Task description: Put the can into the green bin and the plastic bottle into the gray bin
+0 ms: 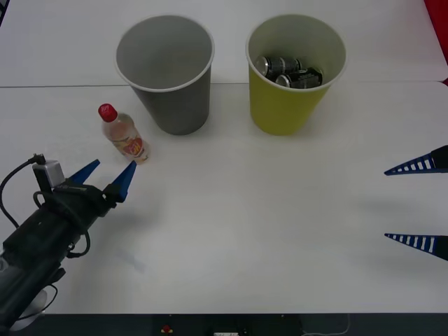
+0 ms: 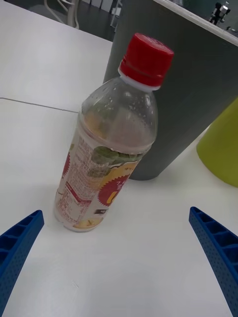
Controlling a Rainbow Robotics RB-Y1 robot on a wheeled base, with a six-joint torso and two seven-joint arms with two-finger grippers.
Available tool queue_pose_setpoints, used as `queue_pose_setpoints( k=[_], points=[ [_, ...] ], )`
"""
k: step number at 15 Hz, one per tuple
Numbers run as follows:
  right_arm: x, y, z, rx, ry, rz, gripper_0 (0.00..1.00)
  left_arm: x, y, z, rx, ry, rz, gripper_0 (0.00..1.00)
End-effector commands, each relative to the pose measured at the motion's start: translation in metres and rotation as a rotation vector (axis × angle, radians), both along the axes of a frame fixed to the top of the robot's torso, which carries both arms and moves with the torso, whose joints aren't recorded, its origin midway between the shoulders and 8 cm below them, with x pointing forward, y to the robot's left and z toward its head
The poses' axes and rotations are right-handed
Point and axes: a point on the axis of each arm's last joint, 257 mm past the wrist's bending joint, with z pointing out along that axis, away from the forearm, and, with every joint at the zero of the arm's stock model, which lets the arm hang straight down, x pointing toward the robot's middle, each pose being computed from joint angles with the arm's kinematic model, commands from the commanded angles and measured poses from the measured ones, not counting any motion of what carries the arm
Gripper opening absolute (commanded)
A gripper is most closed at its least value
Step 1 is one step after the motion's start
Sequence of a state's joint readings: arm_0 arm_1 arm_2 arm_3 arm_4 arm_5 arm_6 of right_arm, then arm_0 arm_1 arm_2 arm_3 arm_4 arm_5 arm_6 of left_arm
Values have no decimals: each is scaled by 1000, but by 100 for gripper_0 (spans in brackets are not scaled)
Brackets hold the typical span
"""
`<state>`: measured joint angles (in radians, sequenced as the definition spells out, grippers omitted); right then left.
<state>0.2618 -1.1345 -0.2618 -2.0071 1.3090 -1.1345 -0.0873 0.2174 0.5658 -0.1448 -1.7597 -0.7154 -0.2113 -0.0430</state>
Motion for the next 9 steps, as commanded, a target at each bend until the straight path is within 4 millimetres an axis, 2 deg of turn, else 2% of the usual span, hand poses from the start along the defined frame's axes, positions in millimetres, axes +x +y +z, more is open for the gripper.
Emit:
queue_pose_setpoints(
  k=[1, 9],
  points=[
    [0, 0, 0, 0, 0, 0, 100, 15, 0, 0, 82, -36, 4, 100],
    [0, 0, 0, 0, 0, 0, 100, 58, -1, -1, 161, -66, 16, 100]
  ],
)
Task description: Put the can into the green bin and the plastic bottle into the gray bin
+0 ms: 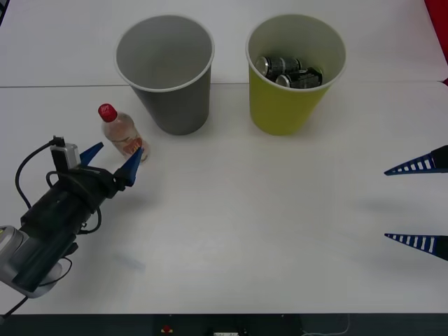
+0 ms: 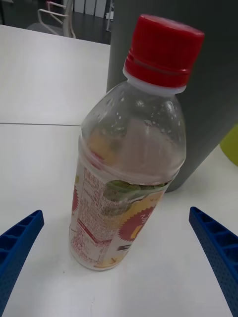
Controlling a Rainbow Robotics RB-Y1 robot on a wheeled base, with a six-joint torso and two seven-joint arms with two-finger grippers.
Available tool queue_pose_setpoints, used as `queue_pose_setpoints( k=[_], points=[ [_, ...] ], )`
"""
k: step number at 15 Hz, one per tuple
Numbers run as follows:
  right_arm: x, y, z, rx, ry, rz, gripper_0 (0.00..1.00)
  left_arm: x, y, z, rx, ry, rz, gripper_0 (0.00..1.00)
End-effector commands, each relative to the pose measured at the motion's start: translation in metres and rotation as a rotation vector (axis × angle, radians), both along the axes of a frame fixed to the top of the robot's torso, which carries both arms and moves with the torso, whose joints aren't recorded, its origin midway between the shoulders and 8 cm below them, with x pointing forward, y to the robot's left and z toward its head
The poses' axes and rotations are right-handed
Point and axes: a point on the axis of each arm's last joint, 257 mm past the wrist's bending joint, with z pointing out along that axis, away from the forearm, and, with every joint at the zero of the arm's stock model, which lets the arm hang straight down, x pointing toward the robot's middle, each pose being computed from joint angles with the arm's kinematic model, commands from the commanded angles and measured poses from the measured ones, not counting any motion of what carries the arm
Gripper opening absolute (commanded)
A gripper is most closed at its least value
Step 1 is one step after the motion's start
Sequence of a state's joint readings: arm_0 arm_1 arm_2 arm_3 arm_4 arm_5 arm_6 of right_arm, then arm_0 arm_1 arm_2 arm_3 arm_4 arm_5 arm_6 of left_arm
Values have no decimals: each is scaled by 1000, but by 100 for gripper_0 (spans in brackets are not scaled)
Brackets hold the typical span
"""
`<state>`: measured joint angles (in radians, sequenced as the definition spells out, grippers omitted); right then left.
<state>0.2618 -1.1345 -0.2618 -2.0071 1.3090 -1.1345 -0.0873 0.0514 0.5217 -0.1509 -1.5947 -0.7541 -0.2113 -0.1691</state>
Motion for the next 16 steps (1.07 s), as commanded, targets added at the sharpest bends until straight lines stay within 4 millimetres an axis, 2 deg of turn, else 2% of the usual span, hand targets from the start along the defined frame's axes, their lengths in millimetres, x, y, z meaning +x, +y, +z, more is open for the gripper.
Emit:
queue_pose_setpoints(
  k=[1, 7, 11, 12, 13, 14, 16],
  points=[
    [0, 0, 0, 0, 0, 0, 100, 15, -3, -1, 33, -8, -1, 100],
    [0, 0, 0, 0, 0, 0, 100, 42, -11, 0, 61, -10, -1, 100],
    [0, 0, 0, 0, 0, 0, 100, 47, -10, 2, 64, -8, 12, 100],
    [0, 0, 0, 0, 0, 0, 100, 48, -12, 1, 63, -6, 12, 67],
    [0, 0, 0, 0, 0, 0, 100, 48, -11, 0, 64, -4, 16, 7],
    [0, 0, 0, 0, 0, 0, 100, 48, -12, 0, 61, -4, 14, 0],
    [0, 0, 0, 0, 0, 0, 100, 48, -13, 0, 58, -4, 15, 0]
  ],
)
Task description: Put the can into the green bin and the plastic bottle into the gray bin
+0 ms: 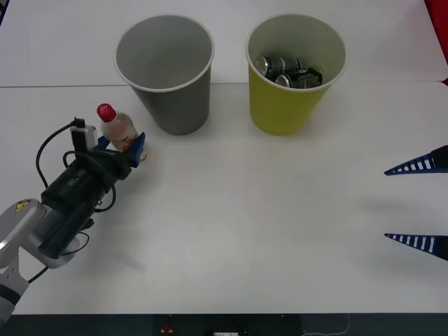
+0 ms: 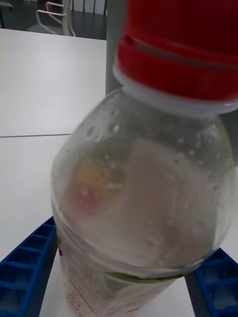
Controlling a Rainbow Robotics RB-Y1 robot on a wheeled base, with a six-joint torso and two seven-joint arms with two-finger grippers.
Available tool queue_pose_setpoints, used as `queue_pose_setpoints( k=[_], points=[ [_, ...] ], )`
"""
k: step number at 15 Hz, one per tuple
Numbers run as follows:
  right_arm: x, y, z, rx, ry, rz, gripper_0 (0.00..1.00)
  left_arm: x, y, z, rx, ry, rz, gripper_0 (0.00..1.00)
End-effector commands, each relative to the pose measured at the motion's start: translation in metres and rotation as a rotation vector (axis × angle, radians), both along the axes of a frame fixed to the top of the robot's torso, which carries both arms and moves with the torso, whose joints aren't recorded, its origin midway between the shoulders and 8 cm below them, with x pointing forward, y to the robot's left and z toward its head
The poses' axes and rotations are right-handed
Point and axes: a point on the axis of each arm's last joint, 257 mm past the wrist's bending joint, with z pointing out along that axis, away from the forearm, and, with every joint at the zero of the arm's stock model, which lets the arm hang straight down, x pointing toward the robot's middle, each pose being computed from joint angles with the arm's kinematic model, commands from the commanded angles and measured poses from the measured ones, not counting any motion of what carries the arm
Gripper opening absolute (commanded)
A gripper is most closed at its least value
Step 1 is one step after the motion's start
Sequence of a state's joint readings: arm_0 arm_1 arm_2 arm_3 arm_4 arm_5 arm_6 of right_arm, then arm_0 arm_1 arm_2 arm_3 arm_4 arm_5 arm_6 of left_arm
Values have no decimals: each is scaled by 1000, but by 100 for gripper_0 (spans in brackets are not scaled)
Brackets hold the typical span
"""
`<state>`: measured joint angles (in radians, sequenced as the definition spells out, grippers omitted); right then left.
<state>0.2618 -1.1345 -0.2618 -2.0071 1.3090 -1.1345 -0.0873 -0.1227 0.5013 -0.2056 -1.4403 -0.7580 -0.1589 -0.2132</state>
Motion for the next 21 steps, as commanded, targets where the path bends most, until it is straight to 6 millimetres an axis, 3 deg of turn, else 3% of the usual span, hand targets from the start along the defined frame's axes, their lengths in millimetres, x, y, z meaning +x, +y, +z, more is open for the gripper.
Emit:
queue_pose_setpoints(
  k=[1, 9, 14, 18, 21],
  points=[
    [0, 0, 0, 0, 0, 0, 100, 0, -1, 0, -2, 0, -1, 0],
    [0, 0, 0, 0, 0, 0, 100, -12, -16, 5, -37, -15, -88, 0],
    [0, 0, 0, 0, 0, 0, 100, -46, -3, 13, -4, -24, -139, 0],
    [0, 0, 0, 0, 0, 0, 100, -78, -2, 16, -36, 30, -302, 0],
    [0, 0, 0, 0, 0, 0, 100, -95, 5, 37, -50, 81, -367, 0]
  ],
)
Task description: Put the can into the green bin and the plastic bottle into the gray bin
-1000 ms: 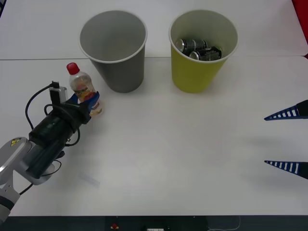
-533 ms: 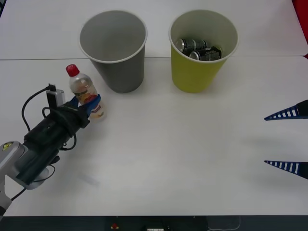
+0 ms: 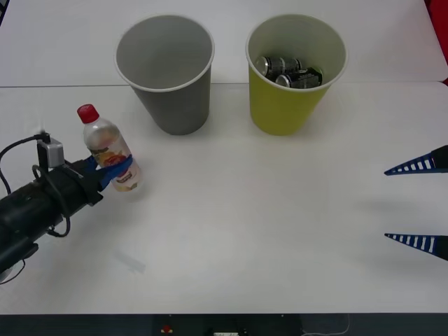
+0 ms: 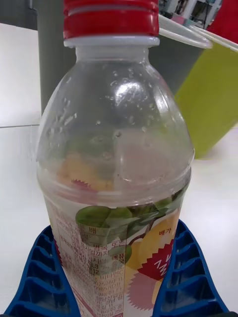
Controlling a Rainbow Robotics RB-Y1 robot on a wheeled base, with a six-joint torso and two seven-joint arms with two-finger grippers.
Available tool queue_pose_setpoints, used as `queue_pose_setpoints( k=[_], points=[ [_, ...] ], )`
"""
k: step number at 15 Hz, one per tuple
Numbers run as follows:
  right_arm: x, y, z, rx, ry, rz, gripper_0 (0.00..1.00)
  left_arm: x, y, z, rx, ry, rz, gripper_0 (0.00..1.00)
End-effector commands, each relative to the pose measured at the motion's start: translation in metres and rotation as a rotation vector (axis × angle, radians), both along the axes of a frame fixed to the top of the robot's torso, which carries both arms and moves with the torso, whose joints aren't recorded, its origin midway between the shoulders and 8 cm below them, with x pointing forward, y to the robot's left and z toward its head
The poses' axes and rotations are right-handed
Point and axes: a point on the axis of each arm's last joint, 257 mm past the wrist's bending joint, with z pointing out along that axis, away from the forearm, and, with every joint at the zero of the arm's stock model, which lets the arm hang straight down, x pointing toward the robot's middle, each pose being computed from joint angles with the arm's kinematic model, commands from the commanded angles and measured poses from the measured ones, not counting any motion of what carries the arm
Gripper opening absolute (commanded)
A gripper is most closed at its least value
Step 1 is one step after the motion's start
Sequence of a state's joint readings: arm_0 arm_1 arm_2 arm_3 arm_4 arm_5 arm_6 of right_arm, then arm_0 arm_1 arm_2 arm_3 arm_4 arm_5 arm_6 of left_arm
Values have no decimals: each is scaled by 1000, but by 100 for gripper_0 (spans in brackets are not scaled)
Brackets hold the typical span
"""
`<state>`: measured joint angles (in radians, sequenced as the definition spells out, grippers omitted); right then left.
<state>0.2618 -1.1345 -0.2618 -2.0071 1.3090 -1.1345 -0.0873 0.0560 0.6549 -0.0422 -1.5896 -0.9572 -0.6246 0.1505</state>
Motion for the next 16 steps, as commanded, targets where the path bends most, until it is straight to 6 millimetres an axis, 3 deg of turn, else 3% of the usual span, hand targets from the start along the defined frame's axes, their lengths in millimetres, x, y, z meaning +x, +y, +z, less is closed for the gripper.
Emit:
queue_pose_setpoints(
  k=[1, 8, 12, 16],
  points=[
    [0, 0, 0, 0, 0, 0, 100, -14, 4, 22, 0, 46, -33, 0],
    [0, 0, 0, 0, 0, 0, 100, -48, 4, 95, -9, 216, -110, 0],
    [0, 0, 0, 0, 0, 0, 100, -48, 5, 134, 66, 215, -92, 0],
    [0, 0, 0, 0, 0, 0, 100, -33, -4, 177, 122, 158, -87, 0]
  ],
)
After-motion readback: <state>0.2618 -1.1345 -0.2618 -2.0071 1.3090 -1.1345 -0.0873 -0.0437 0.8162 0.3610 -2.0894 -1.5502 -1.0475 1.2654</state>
